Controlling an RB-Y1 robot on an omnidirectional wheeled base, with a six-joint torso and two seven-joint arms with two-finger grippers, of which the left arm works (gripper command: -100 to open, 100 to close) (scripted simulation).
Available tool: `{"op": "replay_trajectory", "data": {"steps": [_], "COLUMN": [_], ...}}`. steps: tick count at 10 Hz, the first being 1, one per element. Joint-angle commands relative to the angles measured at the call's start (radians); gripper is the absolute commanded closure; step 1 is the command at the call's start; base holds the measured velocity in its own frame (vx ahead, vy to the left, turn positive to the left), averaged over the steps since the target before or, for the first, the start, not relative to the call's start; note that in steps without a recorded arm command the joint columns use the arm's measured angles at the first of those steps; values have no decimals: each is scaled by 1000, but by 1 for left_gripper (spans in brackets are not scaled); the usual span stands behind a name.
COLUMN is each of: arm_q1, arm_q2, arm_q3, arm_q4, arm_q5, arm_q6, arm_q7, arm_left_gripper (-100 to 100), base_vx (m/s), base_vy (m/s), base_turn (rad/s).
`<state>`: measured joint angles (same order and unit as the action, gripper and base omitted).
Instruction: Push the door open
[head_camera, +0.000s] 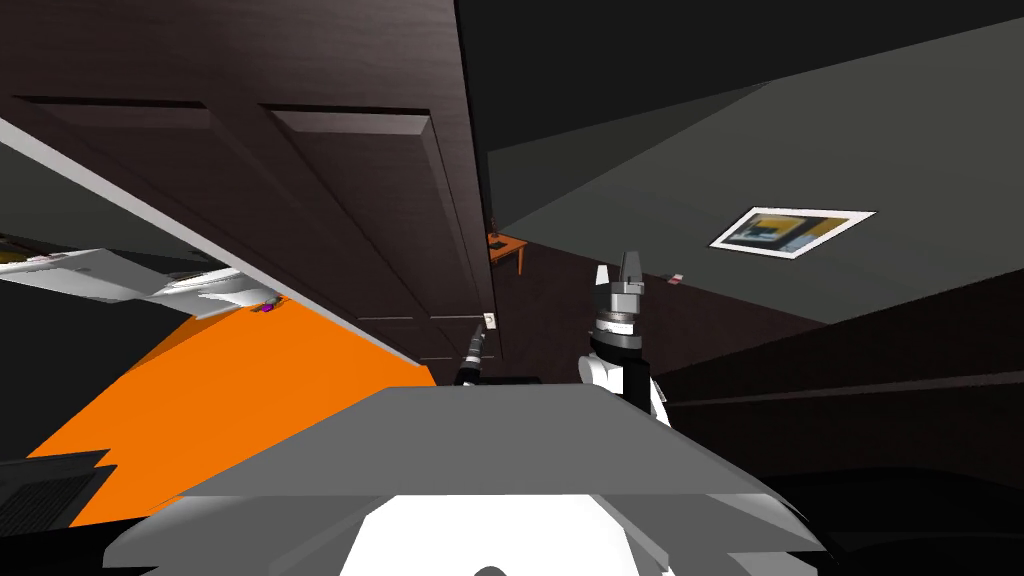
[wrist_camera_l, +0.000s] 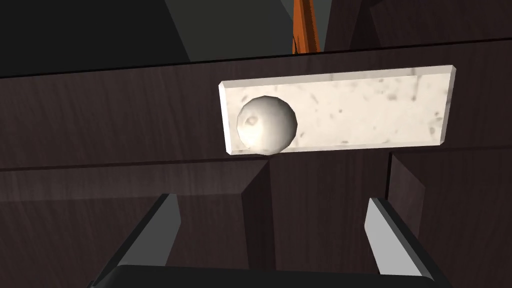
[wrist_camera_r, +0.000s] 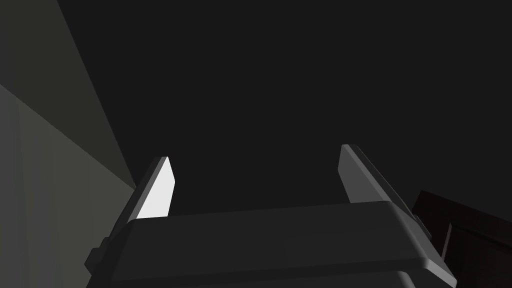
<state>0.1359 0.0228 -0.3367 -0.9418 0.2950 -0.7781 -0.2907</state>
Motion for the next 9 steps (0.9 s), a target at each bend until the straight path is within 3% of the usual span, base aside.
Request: {"op": "replay_trajectory", "data": {"steps": [1,2,3,4,9], "arm_q1": [-14,-22,-22,-22,-22], "arm_q2": [-15,-33,-24,-24,-24], "arm_q3": [10,15,12,12,12], "arm_q4": [9,13,20,20,20], "arm_q5": [0,-1,0,0,0], "arm_q6": [5,7,1,1,1], "arm_q7": [3,5,5,5,5], "arm_left_gripper": [-100,-100,-100,100,100], "base_vx": [276,229,94,-12,-19], "base_vy": [-28,-23,-10,1,2], "base_turn": [-19,-22,-2,10,-3]}}
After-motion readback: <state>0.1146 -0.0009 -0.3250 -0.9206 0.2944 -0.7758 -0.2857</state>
